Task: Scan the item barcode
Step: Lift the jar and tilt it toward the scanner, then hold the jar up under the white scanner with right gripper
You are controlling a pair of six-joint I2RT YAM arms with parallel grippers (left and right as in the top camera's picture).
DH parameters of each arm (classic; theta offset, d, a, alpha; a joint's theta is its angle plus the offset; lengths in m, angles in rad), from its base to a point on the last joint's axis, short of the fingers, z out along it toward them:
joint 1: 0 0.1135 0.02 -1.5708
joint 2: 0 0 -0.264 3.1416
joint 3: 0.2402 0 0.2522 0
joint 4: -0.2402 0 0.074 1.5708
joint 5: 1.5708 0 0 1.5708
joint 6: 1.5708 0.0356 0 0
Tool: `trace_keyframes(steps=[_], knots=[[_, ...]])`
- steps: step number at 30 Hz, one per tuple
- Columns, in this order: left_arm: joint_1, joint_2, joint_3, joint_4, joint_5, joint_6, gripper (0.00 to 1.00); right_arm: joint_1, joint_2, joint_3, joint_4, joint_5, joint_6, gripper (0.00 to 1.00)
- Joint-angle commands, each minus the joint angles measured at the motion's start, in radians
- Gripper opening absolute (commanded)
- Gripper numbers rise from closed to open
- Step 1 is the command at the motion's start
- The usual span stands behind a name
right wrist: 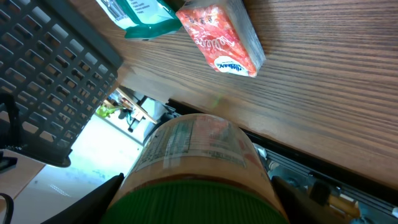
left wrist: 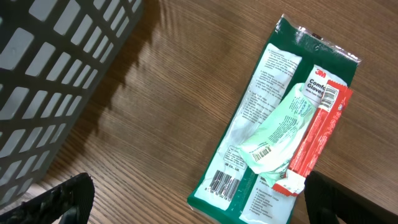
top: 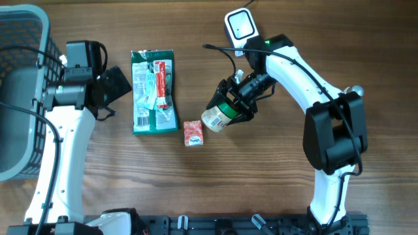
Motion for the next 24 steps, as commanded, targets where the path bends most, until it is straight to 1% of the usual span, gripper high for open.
trace_keyframes(steps=[1, 10, 12, 14, 16, 17, 18, 20, 21, 22, 23, 24], knots=[[-0.005, 0.002, 0.0, 0.002, 0.002, 0.011, 1.0, -0.002, -0.042, 0.029, -0.004, -0.053, 0.009, 0.54], [-0.005, 0.002, 0.0, 0.002, 0.002, 0.012, 1.0, -0.001, -0.042, 0.029, 0.018, 0.0, 0.01, 0.53], [-0.005, 0.002, 0.0, 0.002, 0.002, 0.011, 1.0, -0.001, -0.042, 0.029, 0.019, 0.065, 0.01, 0.53], [-0.005, 0.002, 0.0, 0.002, 0.002, 0.011, 1.0, -0.001, -0.042, 0.029, 0.05, 0.187, 0.01, 0.53], [-0.005, 0.002, 0.0, 0.002, 0.002, 0.011, 1.0, -0.001, -0.041, 0.029, 0.109, 0.325, 0.01, 0.49], [-0.005, 0.002, 0.0, 0.002, 0.002, 0.011, 1.0, -0.001, -0.041, 0.029, 0.137, 0.38, 0.009, 0.44], [-0.005, 0.002, 0.0, 0.002, 0.002, 0.012, 1.0, -0.002, -0.041, 0.029, 0.167, 0.429, 0.008, 0.44], [-0.005, 0.002, 0.0, 0.002, 0.002, 0.011, 1.0, -0.002, -0.041, 0.029, 0.205, 0.479, -0.01, 0.44], [-0.005, 0.002, 0.0, 0.002, 0.002, 0.011, 1.0, -0.006, -0.041, 0.029, 0.234, 0.482, -0.061, 0.44], [-0.005, 0.002, 0.0, 0.002, 0.002, 0.012, 1.0, -0.014, -0.043, 0.036, 0.275, 0.473, -0.099, 0.42], [-0.005, 0.002, 0.0, 0.002, 0.002, 0.011, 1.0, -0.021, -0.043, 0.051, 0.293, 0.499, -0.092, 0.36], [-0.005, 0.002, 0.0, 0.002, 0.002, 0.011, 1.0, -0.029, -0.043, 0.085, 0.292, 0.543, -0.089, 0.34]])
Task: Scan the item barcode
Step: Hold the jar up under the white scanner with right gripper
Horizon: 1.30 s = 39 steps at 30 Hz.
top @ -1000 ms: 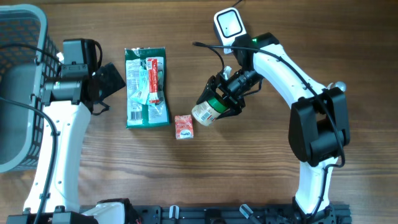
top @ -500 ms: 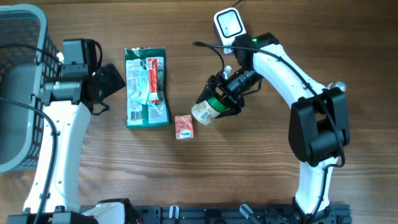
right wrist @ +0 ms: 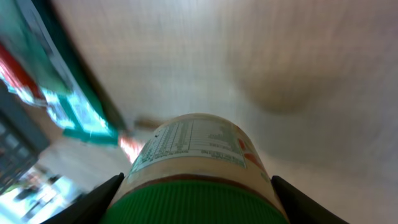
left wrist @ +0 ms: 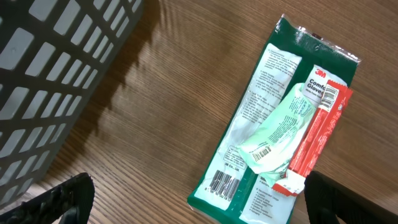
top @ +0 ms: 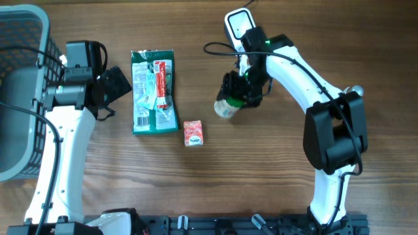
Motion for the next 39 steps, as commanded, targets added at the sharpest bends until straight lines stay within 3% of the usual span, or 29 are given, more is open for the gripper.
trace_keyframes(steps=[1, 4, 7, 8, 10, 12, 13, 19, 24, 39], knots=[[-0.005, 0.002, 0.0, 0.002, 0.002, 0.011, 1.0, -0.031, -0.043, 0.148, -0.008, 0.177, -0.085, 0.34], [-0.005, 0.002, 0.0, 0.002, 0.002, 0.012, 1.0, -0.031, -0.043, 0.334, -0.107, 0.279, -0.213, 0.38], [-0.005, 0.002, 0.0, 0.002, 0.002, 0.011, 1.0, -0.027, -0.043, 0.502, -0.159, 0.433, -0.278, 0.52], [-0.005, 0.002, 0.0, 0.002, 0.002, 0.011, 1.0, -0.027, -0.044, 0.536, -0.158, 0.443, -0.321, 0.52], [-0.005, 0.002, 0.0, 0.002, 0.002, 0.011, 1.0, -0.027, -0.044, 0.568, -0.136, 0.444, -0.366, 0.46], [-0.005, 0.002, 0.0, 0.002, 0.002, 0.011, 1.0, -0.027, -0.044, 0.568, -0.068, 0.45, -0.38, 0.28], [-0.005, 0.002, 0.0, 0.002, 0.002, 0.011, 1.0, -0.027, -0.039, 0.563, -0.017, 0.451, -0.381, 0.25], [-0.005, 0.002, 0.0, 0.002, 0.002, 0.011, 1.0, -0.027, 0.002, 0.513, 0.22, 0.519, -0.414, 0.25], [-0.005, 0.002, 0.0, 0.002, 0.002, 0.011, 1.0, -0.027, 0.085, 0.503, 0.429, 0.539, -0.546, 0.26], [-0.005, 0.002, 0.0, 0.002, 0.002, 0.011, 1.0, -0.043, 0.276, 0.503, 0.701, 0.54, -0.59, 0.22]])
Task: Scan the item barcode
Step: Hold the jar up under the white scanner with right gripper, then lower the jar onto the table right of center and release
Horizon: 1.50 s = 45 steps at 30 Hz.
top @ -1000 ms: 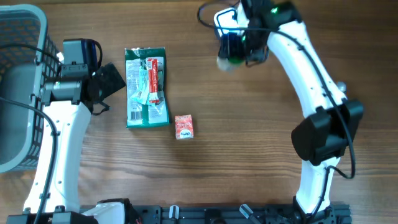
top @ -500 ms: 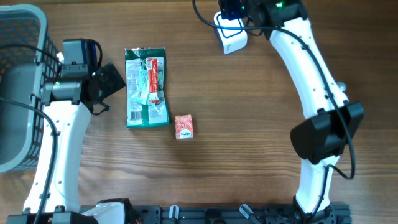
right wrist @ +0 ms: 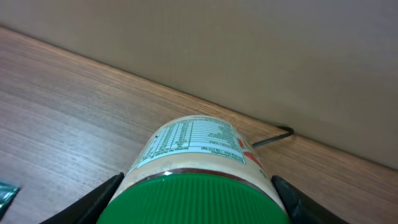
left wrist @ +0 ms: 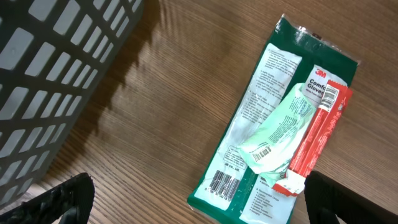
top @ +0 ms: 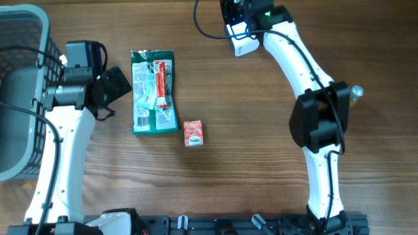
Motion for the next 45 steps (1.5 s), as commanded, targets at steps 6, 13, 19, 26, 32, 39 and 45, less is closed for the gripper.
trace_keyframes(steps=[6, 13, 19, 26, 32, 39, 45], knots=[[-0.005, 0.002, 0.0, 0.002, 0.002, 0.011, 1.0, -0.018, 0.023, 0.003, 0.057, 0.072, -0.012, 0.22], [-0.005, 0.002, 0.0, 0.002, 0.002, 0.012, 1.0, -0.019, 0.074, 0.003, 0.045, 0.07, -0.011, 0.25], [-0.005, 0.002, 0.0, 0.002, 0.002, 0.012, 1.0, -0.019, 0.087, 0.003, 0.069, 0.07, -0.011, 0.27], [-0.005, 0.002, 0.0, 0.002, 0.002, 0.011, 1.0, -0.02, 0.045, 0.004, 0.064, 0.098, -0.009, 0.27], [-0.005, 0.002, 0.0, 0.002, 0.002, 0.011, 1.0, -0.021, -0.099, 0.004, 0.031, 0.108, -0.01, 0.27], [-0.005, 0.002, 0.0, 0.002, 0.002, 0.011, 1.0, -0.024, -0.242, 0.004, -0.101, 0.103, -0.01, 0.24], [-0.005, 0.002, 0.0, 0.002, 0.002, 0.011, 1.0, -0.037, -0.321, 0.004, -0.246, 0.08, -0.009, 0.15]])
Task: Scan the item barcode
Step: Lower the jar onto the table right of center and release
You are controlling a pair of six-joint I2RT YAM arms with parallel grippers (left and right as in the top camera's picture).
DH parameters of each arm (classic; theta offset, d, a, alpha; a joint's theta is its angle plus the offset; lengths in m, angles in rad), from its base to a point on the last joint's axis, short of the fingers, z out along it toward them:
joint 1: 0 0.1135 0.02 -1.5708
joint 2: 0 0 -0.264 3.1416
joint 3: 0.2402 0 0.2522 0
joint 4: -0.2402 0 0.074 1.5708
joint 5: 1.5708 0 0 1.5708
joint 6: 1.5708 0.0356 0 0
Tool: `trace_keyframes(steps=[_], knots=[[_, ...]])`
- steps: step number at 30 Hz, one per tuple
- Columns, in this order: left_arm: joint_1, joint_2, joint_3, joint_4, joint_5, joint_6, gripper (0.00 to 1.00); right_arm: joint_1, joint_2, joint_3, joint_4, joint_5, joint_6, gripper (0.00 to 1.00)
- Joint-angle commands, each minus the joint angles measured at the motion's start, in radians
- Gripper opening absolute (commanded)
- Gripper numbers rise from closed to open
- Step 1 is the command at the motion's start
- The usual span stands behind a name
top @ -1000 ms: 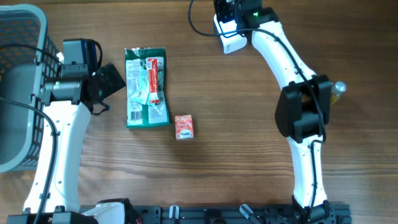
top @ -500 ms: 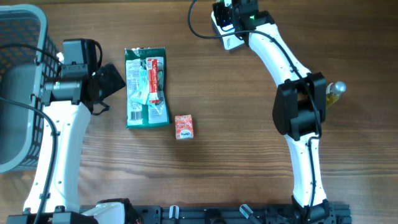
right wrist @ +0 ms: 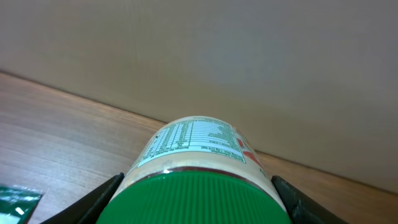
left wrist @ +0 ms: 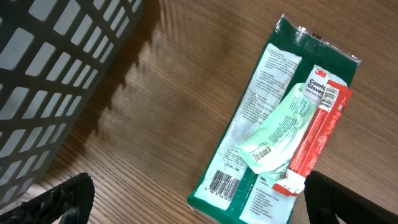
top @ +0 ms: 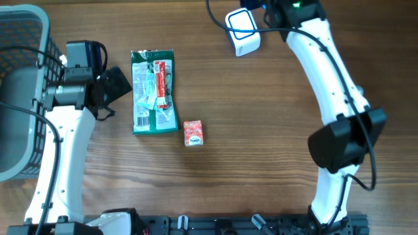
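A jar with a green ribbed lid and a printed label [right wrist: 196, 146] fills the right wrist view. My right gripper [right wrist: 198, 202] is shut on it, one dark finger [right wrist: 99, 199] on each side, at the table's far edge facing a plain wall. The white barcode scanner [top: 242, 30] lies just left of the right arm's wrist in the overhead view, where the jar itself is hidden. My left gripper [left wrist: 199, 208] stands open, its fingertips [left wrist: 59, 194] wide apart over the near end of a green packet [left wrist: 273, 134].
A small red box [top: 193, 132] lies mid-table. The green packet [top: 154, 91], with a red-and-white sachet on it, lies beside the left gripper [top: 112, 85]. A grey basket [top: 19, 91] stands at the left edge. The scanner's black cable runs off the far edge.
My right wrist, with the jar still in it, has shifted to the right along the far edge, so the scanner is now uncovered to its left. The left arm has not moved.
My right gripper held the jar low at mid-table beside the red box. Then it held the jar closer to the scanner, then up at the far edge over the scanner, and now just right of it. The left gripper stayed open over the green packet throughout.
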Motion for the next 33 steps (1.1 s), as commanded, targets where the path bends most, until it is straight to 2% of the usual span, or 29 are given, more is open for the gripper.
trace_keyframes(steps=[1, 5, 6, 7, 8, 11, 13, 20, 27, 29, 31, 33], knots=[[-0.005, 0.002, 0.0, 0.002, 0.002, 0.012, 1.0, -0.014, -0.064, 0.011, -0.095, -0.008, -0.005, 0.15], [-0.005, 0.002, 0.0, 0.002, 0.002, 0.011, 1.0, -0.016, -0.138, 0.011, -0.307, -0.008, 0.016, 0.16], [-0.005, 0.002, 0.0, 0.002, 0.002, 0.011, 1.0, -0.018, -0.151, 0.011, -0.361, -0.008, 0.022, 0.2], [-0.005, 0.002, 0.0, 0.002, 0.002, 0.011, 1.0, -0.021, -0.162, 0.011, -0.447, -0.007, 0.019, 0.31], [-0.005, 0.002, 0.0, 0.002, 0.002, 0.011, 1.0, -0.023, -0.162, 0.011, -0.509, -0.007, 0.019, 0.38], [-0.005, 0.002, 0.0, 0.002, 0.002, 0.012, 1.0, -0.032, -0.151, -0.019, -0.692, -0.008, 0.021, 0.4], [-0.005, 0.002, 0.0, 0.002, 0.002, 0.011, 1.0, -0.032, -0.147, -0.065, -0.734, -0.008, 0.02, 0.39], [-0.005, 0.002, 0.0, 0.002, 0.002, 0.011, 1.0, -0.04, -0.147, -0.442, -0.673, -0.007, 0.02, 0.38], [-0.005, 0.002, 0.0, 0.002, 0.002, 0.011, 1.0, -0.046, -0.147, -0.643, -0.546, -0.007, 0.038, 0.39], [-0.005, 0.002, 0.0, 0.002, 0.002, 0.011, 1.0, -0.047, -0.147, -0.694, -0.5, -0.007, 0.046, 0.43], [-0.005, 0.002, 0.0, 0.002, 0.002, 0.012, 1.0, -0.051, -0.147, -0.737, -0.461, -0.007, 0.045, 0.52], [-0.005, 0.002, 0.0, 0.002, 0.002, 0.011, 1.0, -0.053, -0.147, -0.77, -0.438, -0.007, 0.044, 0.68]])
